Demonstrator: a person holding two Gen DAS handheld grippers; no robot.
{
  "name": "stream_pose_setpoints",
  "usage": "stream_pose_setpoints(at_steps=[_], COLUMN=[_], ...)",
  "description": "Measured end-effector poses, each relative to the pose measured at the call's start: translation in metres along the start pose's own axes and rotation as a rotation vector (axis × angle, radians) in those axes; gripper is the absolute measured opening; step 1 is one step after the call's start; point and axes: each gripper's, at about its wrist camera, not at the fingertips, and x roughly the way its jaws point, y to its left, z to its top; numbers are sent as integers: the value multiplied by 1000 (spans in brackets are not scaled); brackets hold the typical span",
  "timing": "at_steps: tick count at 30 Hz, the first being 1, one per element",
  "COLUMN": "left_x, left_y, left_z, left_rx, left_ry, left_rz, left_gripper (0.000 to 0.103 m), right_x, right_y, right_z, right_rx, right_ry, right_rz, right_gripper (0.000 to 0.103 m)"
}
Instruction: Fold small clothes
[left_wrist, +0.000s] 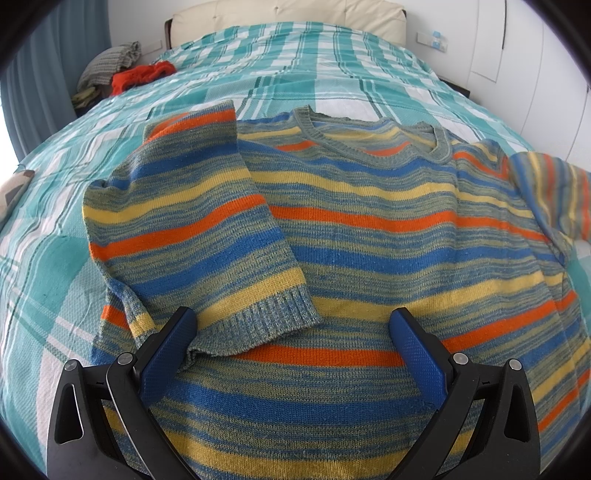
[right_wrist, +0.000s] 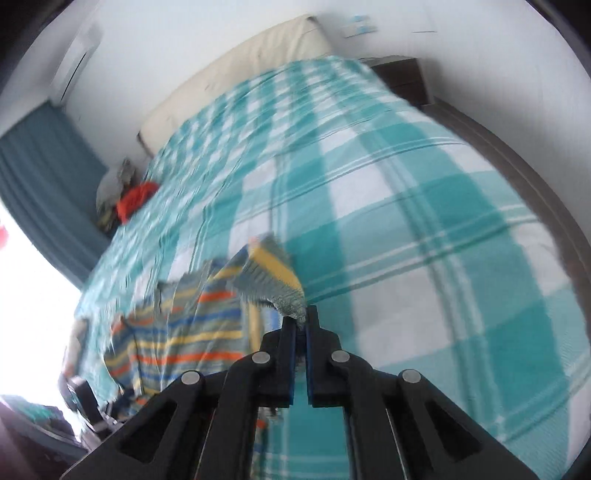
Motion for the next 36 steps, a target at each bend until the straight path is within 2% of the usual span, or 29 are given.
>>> stream_pose_setpoints(at_steps=[3,5,8,12,15,16,17,20,22,24,27,30,32,34,35,36], left_x=[0,0,0,0,0,0,0,0,0,0,0,-1,-1,-1,-1,-1], left_y=[0,0,0,0,0,0,0,0,0,0,0,0,0,0,0,0], left_z=[0,0,0,0,0,0,0,0,0,0,0,0,0,0,0,0], left_rx=[0,0,0,0,0,0,0,0,0,0,0,0,0,-1,-1,-1], left_ry=[0,0,0,0,0,0,-1,-1,-1,-1,-1,-1,-1,-1,-1,-1], left_rz=[0,0,0,1,1,1,1,1,1,1,1,1,1,1,1,2], left_gripper=[103,103,103,103,103,103,103,103,103,103,103,103,103,103,103,103], right_x=[-27,-26,-20,-22,-16,-13,-13,-10,-8,-18,-38,-32,-32,-33,-33,-34], right_y=[-60,-88,-120,-150,-156,-157,-156,-144,-140,-142,-158,-165,-160,-163,-167,-173], right_z=[6,2,-13,-34,-47,-51,-55,-60,-58,-51,-39,-45,-46,-43,-40,-37], right_rx=[124,167,248,392,441,458,468,415,371,325,293,250,208,230,251,274], right_ry=[-6,6,31,1,0,3,-3,20,69,73,53,129,145,152,149,137], right_rz=[-65,-117,-146,-77,7,47,84,107,99,48,-88,-150,-151,-73,-47,-31], right_gripper=[4,4,4,4,14,26,30,31,8,7,6,6,6,12,16,31])
